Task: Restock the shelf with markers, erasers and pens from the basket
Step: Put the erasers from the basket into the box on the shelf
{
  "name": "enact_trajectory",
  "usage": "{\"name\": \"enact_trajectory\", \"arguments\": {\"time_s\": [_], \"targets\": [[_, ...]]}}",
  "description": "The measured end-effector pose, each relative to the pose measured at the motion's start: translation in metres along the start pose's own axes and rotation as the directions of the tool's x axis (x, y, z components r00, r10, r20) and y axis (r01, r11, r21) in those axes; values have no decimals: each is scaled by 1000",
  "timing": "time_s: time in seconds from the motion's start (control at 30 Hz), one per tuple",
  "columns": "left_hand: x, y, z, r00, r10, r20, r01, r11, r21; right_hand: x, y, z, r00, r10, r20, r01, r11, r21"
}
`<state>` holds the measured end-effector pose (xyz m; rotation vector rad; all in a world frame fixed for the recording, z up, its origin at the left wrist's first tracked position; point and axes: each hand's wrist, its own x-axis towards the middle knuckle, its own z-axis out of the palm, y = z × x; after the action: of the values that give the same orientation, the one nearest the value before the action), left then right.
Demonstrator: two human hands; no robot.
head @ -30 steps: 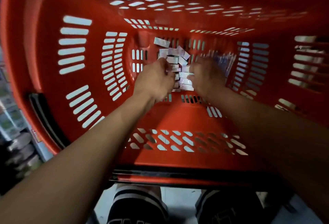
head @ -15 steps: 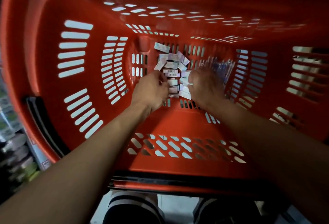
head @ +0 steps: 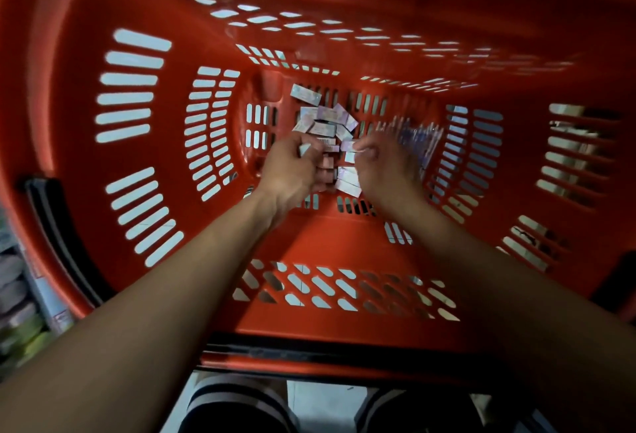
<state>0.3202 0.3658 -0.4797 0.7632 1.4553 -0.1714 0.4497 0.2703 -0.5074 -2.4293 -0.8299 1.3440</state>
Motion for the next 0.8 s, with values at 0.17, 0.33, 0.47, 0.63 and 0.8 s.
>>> {"name": "enact_trajectory", "arguments": {"time_s": [0.17, 0.33, 0.47, 0.63, 0.8], "targets": [[5, 5, 5, 996, -73, -56, 64, 988, -141, 36, 15, 6, 993, -108, 52, 120, 900, -419], [5, 5, 7, 995, -87, -50, 78, 983, -165, 42, 19, 15, 979, -193, 59, 196, 831, -521], [1, 9, 10, 994, -97, -58, 79, 961, -265, 29, 13, 12, 979, -193, -72, 162, 938, -306], [3, 9, 7, 992, -113, -59, 100, 975, -198, -4, -11, 25, 995, 25, 101, -53, 954, 296], [5, 1, 1, 996, -63, -69, 54, 991, -123, -11, -19, 29, 995, 42, 93, -70, 942, 327]]}}
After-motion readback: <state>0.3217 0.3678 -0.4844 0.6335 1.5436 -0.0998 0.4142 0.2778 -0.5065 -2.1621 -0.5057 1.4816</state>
